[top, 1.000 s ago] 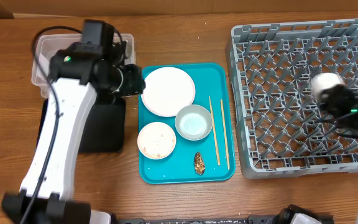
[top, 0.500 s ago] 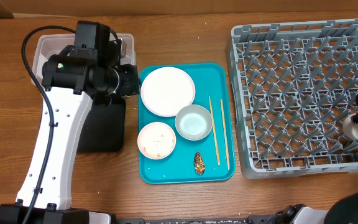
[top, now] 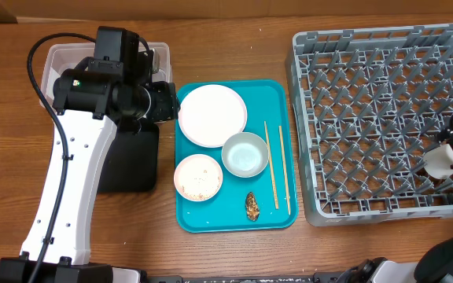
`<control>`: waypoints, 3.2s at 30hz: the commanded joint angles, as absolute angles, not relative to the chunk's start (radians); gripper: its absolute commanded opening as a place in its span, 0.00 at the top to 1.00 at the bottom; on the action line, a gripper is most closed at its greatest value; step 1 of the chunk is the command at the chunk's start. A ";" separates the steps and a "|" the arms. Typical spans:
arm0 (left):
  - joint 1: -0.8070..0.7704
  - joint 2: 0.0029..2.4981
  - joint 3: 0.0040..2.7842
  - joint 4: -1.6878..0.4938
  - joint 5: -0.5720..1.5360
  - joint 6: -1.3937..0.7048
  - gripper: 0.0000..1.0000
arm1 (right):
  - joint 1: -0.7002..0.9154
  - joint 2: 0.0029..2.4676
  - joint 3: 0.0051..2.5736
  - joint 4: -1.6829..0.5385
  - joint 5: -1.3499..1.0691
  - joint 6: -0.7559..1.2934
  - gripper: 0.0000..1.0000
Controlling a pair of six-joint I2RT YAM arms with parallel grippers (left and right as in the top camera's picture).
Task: Sort waste into correct bins and load items into the dishwasher
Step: 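Carry the white cup with the right gripper and place it in the dish rack, then reach the right gripper to the pale green bowl and grasp it, then carry the green bowl with the right gripper into the dish rack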
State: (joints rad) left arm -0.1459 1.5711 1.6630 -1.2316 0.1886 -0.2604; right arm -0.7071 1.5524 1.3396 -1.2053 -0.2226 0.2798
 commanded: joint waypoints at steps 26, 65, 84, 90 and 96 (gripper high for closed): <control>-0.144 1.584 1.669 -1.260 0.146 -0.270 0.18 | 0.337 1.513 1.430 -1.144 -0.303 0.173 0.11; -0.144 1.584 1.669 -1.259 0.146 -0.269 0.18 | 0.376 1.800 1.679 -1.257 -0.044 0.292 0.96; -0.145 1.584 1.669 -1.252 0.146 -0.270 0.18 | -0.004 1.707 1.734 -0.819 0.796 0.284 0.96; -0.145 1.584 1.669 -1.251 0.146 -0.270 0.18 | -0.138 1.800 1.734 -0.708 0.968 0.284 0.96; -0.145 1.584 1.669 -1.241 0.146 -0.270 0.18 | -0.234 1.933 1.734 -0.579 1.126 0.202 0.96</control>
